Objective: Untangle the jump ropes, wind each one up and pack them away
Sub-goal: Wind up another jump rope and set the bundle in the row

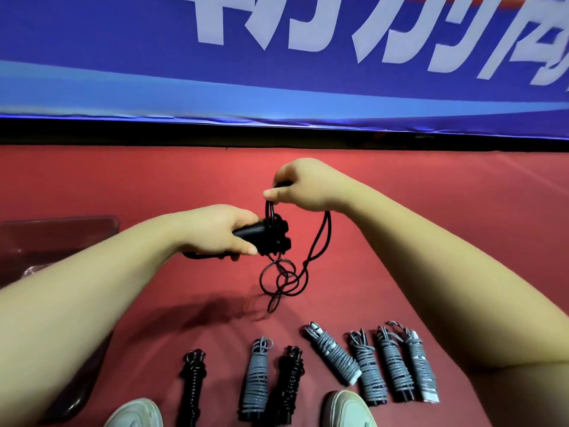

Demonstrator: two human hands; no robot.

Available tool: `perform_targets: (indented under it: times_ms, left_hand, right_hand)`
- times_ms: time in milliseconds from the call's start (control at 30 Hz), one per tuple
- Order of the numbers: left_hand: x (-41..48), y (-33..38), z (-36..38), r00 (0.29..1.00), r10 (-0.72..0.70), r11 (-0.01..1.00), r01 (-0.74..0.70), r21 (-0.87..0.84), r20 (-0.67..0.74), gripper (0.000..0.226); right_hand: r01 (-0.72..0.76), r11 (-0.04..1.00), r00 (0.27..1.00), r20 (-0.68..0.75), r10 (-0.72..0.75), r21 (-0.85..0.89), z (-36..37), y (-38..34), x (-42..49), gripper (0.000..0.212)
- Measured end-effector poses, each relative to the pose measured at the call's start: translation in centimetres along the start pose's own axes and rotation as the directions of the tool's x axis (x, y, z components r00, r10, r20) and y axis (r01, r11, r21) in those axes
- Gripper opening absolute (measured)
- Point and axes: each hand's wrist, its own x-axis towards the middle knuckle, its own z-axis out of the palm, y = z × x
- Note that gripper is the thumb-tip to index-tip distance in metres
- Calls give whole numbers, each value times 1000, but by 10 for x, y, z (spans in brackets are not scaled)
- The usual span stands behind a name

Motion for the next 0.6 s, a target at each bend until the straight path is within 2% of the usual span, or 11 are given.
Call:
perform_targets:
  times_ms: [67, 167, 233, 300, 367, 467, 500, 600]
  left_hand:
    - [-3, 7, 3, 998, 31, 999, -33, 36, 60, 14]
    - [-9, 19, 5, 990, 71, 997, -74, 16, 124, 14]
    - [-11, 24, 4, 985, 100, 995, -96, -38, 142, 11]
    - [-13, 29, 1, 983, 122, 992, -115, -61, 134, 10]
    - [-13, 34, 0, 985, 133, 986, -121, -111, 110, 13]
    - [-12, 33, 0, 996, 84, 979, -75, -192, 36, 27]
    - [-12, 32, 1, 998, 62, 972, -57, -228, 15, 31]
    - [-9, 27, 1, 998, 2, 938, -23, -345, -61, 40]
  right_hand:
    - [24, 1000, 998, 54, -24, -10, 1, 5, 0, 31]
    - [56, 990, 989, 126, -73, 133, 1, 19, -2, 20]
    - [15, 965, 988, 142, -54, 261, 8, 33, -3, 19]
    - [-31, 882, 980, 187, -66, 471, 21, 43, -6, 31]
    - [-75, 791, 968, 235, -90, 608, 36, 48, -10, 40]
    - [-122, 757, 948, 302, -104, 642, 54, 53, -13, 24]
    - [-143, 707, 942, 314, -118, 693, 60, 55, -10, 16]
    - [-215, 586, 938, 332, -98, 781, 74, 58, 3, 19]
